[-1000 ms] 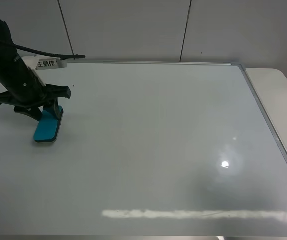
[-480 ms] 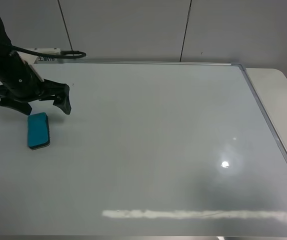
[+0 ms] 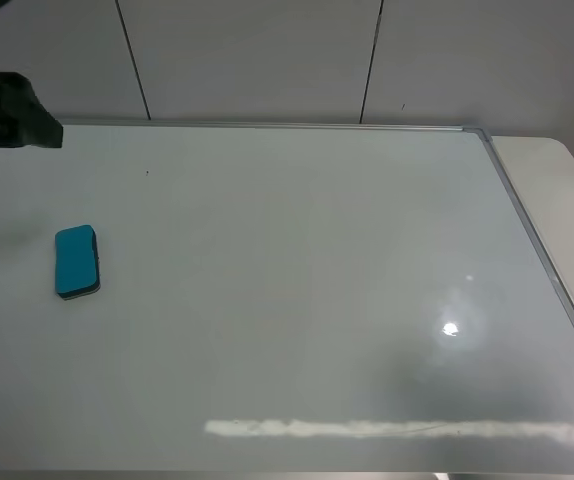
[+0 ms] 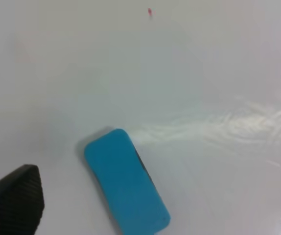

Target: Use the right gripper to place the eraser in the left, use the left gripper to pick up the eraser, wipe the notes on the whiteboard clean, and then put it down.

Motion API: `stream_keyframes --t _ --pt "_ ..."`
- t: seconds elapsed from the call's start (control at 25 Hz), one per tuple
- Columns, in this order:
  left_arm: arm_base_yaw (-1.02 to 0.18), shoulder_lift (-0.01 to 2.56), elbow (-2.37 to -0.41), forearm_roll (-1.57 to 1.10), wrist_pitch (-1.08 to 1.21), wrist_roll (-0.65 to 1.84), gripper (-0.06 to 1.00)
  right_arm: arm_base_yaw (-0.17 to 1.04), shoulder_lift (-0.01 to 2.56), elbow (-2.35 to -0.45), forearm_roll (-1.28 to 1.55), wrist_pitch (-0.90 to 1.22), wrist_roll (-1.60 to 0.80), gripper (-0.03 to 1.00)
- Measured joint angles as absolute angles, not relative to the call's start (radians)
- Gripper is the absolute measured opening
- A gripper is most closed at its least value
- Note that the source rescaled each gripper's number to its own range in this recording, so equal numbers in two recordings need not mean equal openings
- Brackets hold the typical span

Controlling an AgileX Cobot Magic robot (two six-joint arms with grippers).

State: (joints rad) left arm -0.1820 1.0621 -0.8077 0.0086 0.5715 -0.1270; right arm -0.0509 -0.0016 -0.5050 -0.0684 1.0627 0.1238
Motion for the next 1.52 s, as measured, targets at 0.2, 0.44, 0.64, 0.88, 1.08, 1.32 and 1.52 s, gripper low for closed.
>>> stream_keyframes --t 0.2,0.44,0.64,0.88,1.08,1.32,1.52 --pt "-0.182 0.718 -0.721 0.009 0.573 -0.127 1.00 -0.051 -0.002 -0.505 -0.068 1.063 0.124 1.00" --pt "-0.182 0.382 -0.659 0.019 0.624 -0.127 1.00 -0.051 -0.002 -0.505 -0.068 1.063 0.124 1.00" --pt "-0.119 0.170 -0.596 0.027 0.702 -0.127 1.00 -0.051 -0.002 -0.505 -0.068 1.063 0.124 1.00" --pt "0.021 0.008 -0.538 0.017 0.803 -0.127 1.00 -0.051 -0.002 -0.505 -0.068 1.063 0.124 1.00" --pt "0.031 -0.004 -0.507 0.000 0.856 -0.127 1.00 -0.051 -0.002 -0.505 -0.068 1.063 0.124 1.00" --pt "0.031 -0.004 -0.506 -0.017 0.853 -0.127 1.00 -0.051 -0.002 -0.505 -0.068 1.063 0.124 1.00" --pt "0.031 -0.004 -0.506 -0.055 0.861 -0.126 1.00 -0.051 -0.002 -0.505 -0.068 1.063 0.124 1.00"
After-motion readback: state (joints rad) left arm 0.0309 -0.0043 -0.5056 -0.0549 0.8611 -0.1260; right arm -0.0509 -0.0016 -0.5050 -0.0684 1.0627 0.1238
